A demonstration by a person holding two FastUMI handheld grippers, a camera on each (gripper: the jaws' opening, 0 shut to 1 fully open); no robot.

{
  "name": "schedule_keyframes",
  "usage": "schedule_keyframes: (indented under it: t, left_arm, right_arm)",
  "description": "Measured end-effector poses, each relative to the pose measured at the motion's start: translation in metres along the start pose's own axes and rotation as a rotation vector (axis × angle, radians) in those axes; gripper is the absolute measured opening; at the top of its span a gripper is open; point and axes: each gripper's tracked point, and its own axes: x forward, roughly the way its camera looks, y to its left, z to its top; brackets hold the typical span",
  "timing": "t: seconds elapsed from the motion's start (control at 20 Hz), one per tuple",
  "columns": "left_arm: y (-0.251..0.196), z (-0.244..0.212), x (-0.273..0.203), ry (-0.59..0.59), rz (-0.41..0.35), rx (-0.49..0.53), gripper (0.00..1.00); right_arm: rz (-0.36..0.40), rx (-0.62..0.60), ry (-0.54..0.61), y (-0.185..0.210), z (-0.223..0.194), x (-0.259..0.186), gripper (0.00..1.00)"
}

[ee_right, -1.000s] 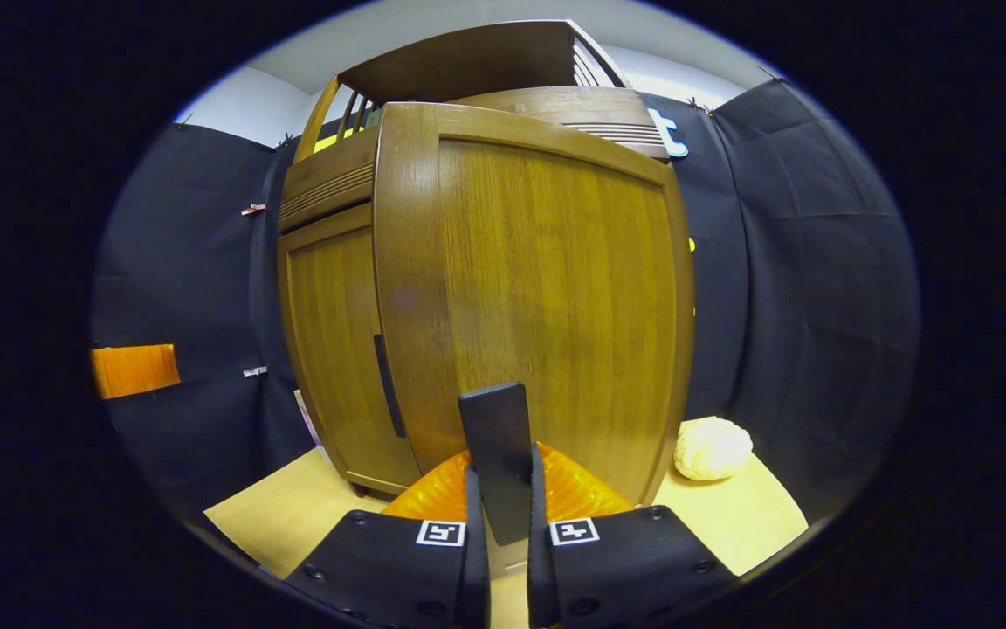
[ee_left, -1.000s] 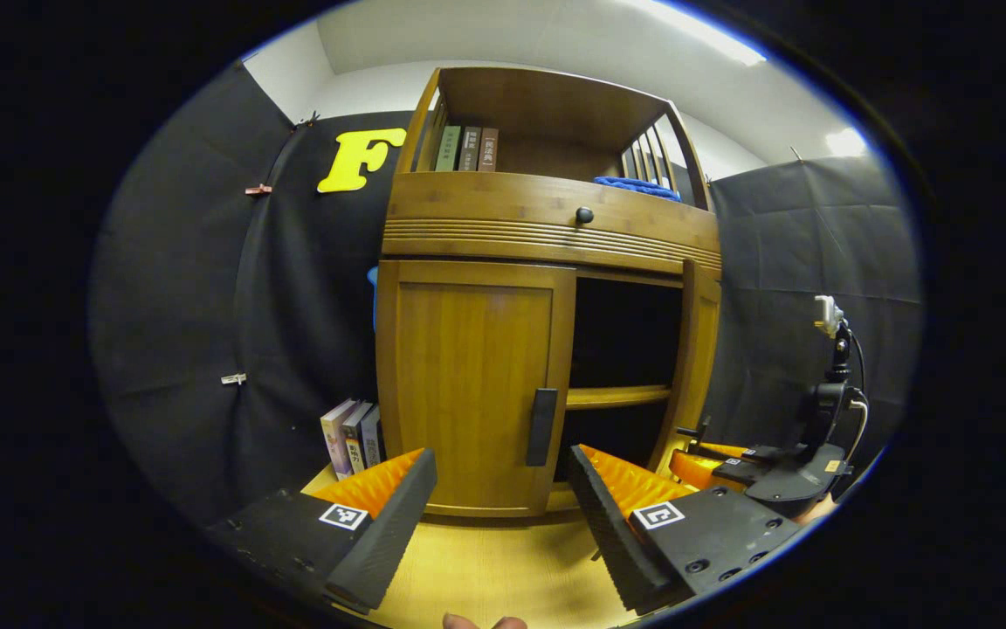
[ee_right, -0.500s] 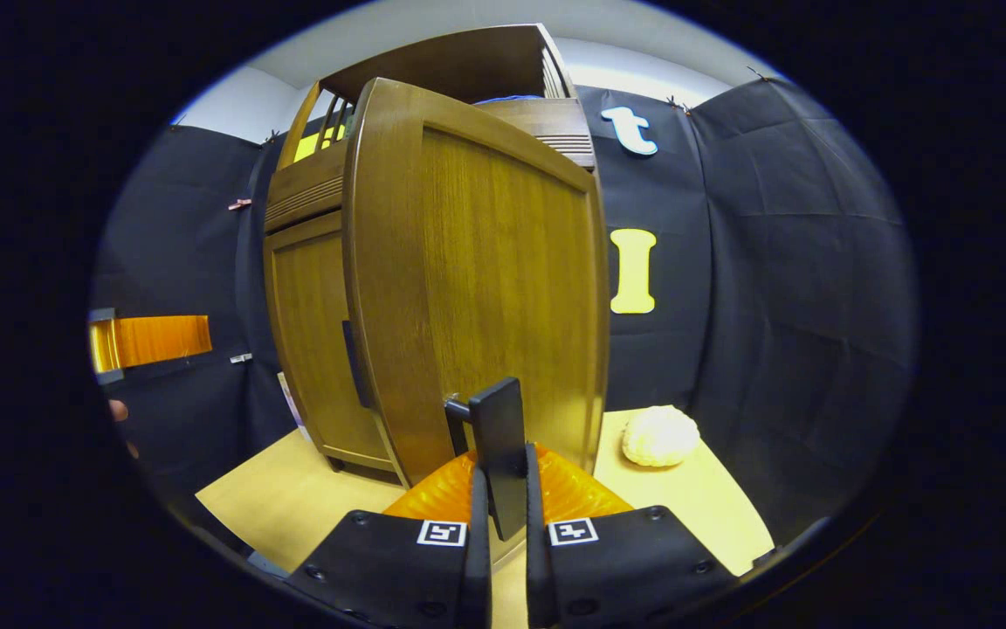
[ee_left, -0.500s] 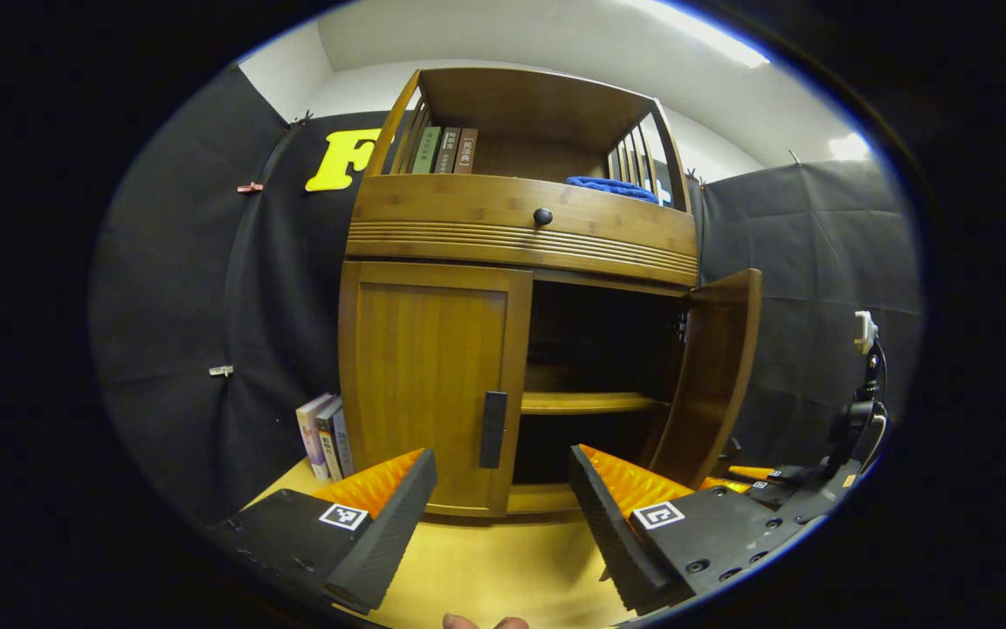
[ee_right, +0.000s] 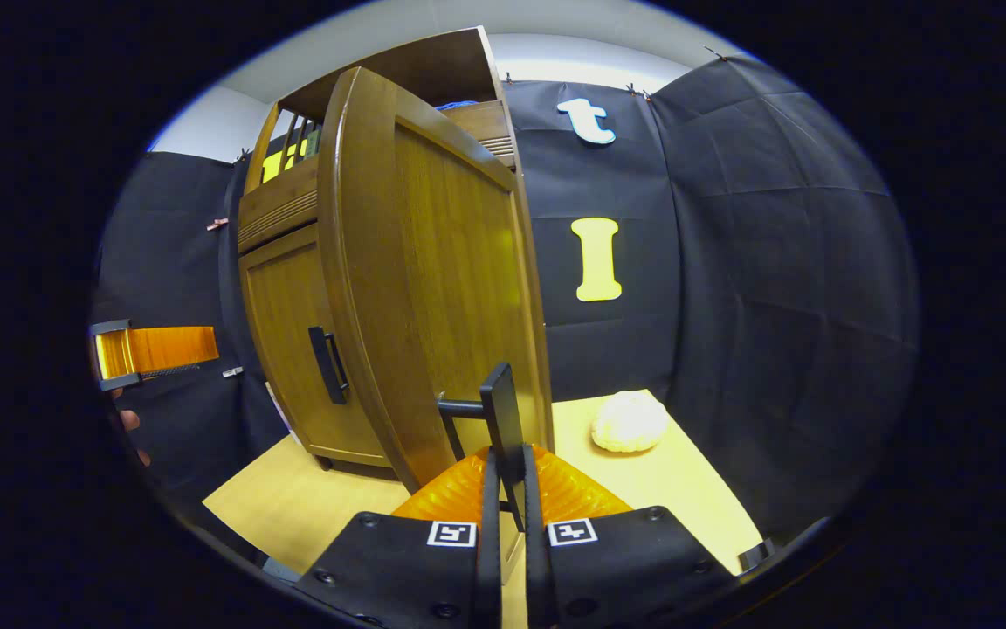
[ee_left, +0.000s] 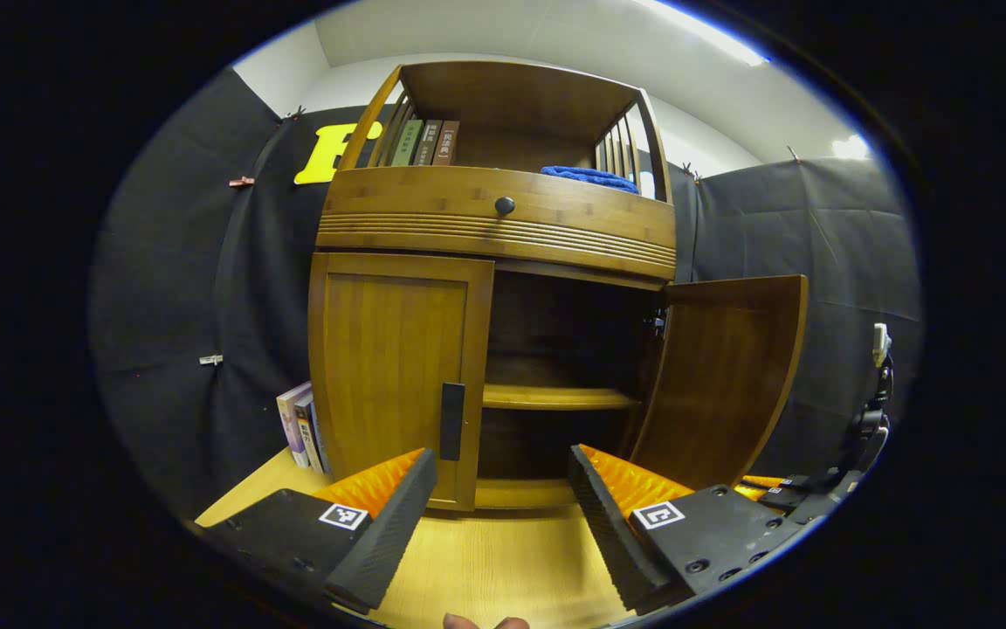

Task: Open the right door of the double-door shoe cabinet with the right hand, and open the left door with the left hand.

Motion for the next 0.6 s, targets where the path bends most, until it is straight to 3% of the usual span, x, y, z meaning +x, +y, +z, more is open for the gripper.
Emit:
schedule_keyframes:
  t: [0.6]
  left_arm:
    - [-0.012, 0.005, 0.025, -0.006, 0.030, 0.039, 0.96]
  right_arm:
    - [0.025, -0.119, -0.022, -0.050, 0.024, -0.001, 0.13]
